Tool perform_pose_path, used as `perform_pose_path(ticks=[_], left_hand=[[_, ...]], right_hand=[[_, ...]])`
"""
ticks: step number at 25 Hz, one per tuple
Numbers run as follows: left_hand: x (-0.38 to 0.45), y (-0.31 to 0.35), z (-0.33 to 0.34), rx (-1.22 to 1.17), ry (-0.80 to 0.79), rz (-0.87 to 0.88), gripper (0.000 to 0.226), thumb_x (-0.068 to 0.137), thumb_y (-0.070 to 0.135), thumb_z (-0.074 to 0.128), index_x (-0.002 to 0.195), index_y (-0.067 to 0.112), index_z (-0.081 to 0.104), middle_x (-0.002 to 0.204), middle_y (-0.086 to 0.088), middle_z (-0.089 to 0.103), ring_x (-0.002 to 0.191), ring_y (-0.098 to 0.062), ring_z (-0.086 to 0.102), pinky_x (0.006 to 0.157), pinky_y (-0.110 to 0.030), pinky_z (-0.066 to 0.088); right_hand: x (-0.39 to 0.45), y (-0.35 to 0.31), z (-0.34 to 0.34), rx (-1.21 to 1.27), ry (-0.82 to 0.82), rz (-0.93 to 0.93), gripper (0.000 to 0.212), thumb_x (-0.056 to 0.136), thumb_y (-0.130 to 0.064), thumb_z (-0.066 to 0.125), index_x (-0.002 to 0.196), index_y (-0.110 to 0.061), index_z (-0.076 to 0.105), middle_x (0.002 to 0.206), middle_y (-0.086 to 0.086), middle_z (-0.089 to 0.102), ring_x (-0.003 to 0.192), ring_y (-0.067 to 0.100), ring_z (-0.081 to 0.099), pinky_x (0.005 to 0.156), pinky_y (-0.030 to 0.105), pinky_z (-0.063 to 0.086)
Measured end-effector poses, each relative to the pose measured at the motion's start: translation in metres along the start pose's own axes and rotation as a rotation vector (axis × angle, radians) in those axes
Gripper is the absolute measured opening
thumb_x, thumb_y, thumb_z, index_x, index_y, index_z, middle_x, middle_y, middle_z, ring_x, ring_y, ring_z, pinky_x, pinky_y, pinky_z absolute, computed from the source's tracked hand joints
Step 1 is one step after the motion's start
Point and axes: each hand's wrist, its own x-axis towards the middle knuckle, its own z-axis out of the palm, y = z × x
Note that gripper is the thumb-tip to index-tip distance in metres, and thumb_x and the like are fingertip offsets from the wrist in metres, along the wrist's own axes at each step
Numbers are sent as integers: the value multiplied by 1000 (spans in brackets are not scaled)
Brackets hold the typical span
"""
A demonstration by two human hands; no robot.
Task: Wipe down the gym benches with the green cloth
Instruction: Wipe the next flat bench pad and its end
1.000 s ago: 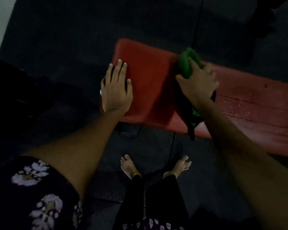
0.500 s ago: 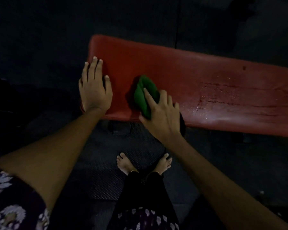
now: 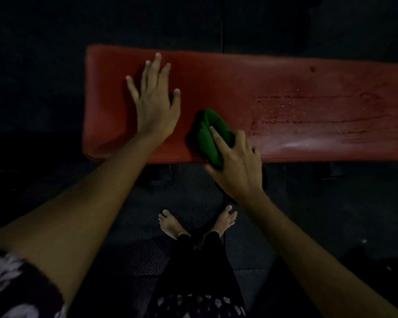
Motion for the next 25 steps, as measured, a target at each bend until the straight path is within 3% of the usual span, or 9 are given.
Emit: perform_pose_path(ticks=[3,5,7,11,12,16,21,23,25], left_hand=[[13,26,21,28,-59,11,56,99,35,34,150,15,18,159,0,9,146,-18,1,114,-53,-9],[9,30,36,124,-62,14,57,100,39,28,151,16,15,159,0,9,147,-19,-1,114,-53,-10],[4,25,43,181,-32,34,55,101,38,24,150,16,16,159,0,11,147,-20,1,114,-53,-8],[-1,24,47,170,-17,17,51,101,32,25,150,16,20,158,2,14,147,-19,3,115,-52,-7],[-1,26,47,182,-22,11,51,101,31,25,150,17,19,158,2,14,147,-19,3,115,-52,-7],[3,30,45,224,-33,-10,51,102,30,23,150,18,16,158,4,11,146,-17,0,114,-51,-10],[4,26,45,287,-56,-10,52,101,32,20,150,18,15,159,2,9,146,-19,-1,113,-52,-9],[5,27,43,268,-45,-13,55,98,35,16,150,18,17,158,1,13,146,-19,2,114,-52,-8],[7,31,44,268,-42,-16,60,95,41,13,150,17,19,158,0,14,146,-20,4,113,-53,-7]], right_hand=[[-1,54,-15,12,-48,202,78,80,-48,65,146,-27,32,124,19,41,105,32,48,85,42,44],[23,56,-21,49,36,379,73,84,-50,58,147,-26,29,129,18,36,109,32,47,90,43,43],[45,32,-19,-11,43,326,73,87,-56,51,148,-25,26,132,18,35,113,32,44,92,43,40],[75,26,-20,-108,-48,5,70,88,-58,48,148,-30,24,134,15,34,115,30,44,92,43,39],[88,40,-25,-113,-57,26,69,88,-57,49,147,-31,25,134,15,33,115,30,44,93,43,39],[138,73,-46,51,-5,453,65,88,-52,52,144,-26,33,139,16,31,119,32,44,100,45,36],[150,12,-42,-27,-149,-29,66,89,-51,52,147,-32,26,146,13,26,126,31,39,100,44,35],[152,36,-48,-9,-117,28,66,88,-51,53,146,-33,27,142,12,30,124,31,41,100,45,37],[147,86,-56,17,-65,247,66,87,-53,53,145,-32,30,139,14,32,120,34,44,100,48,39]])
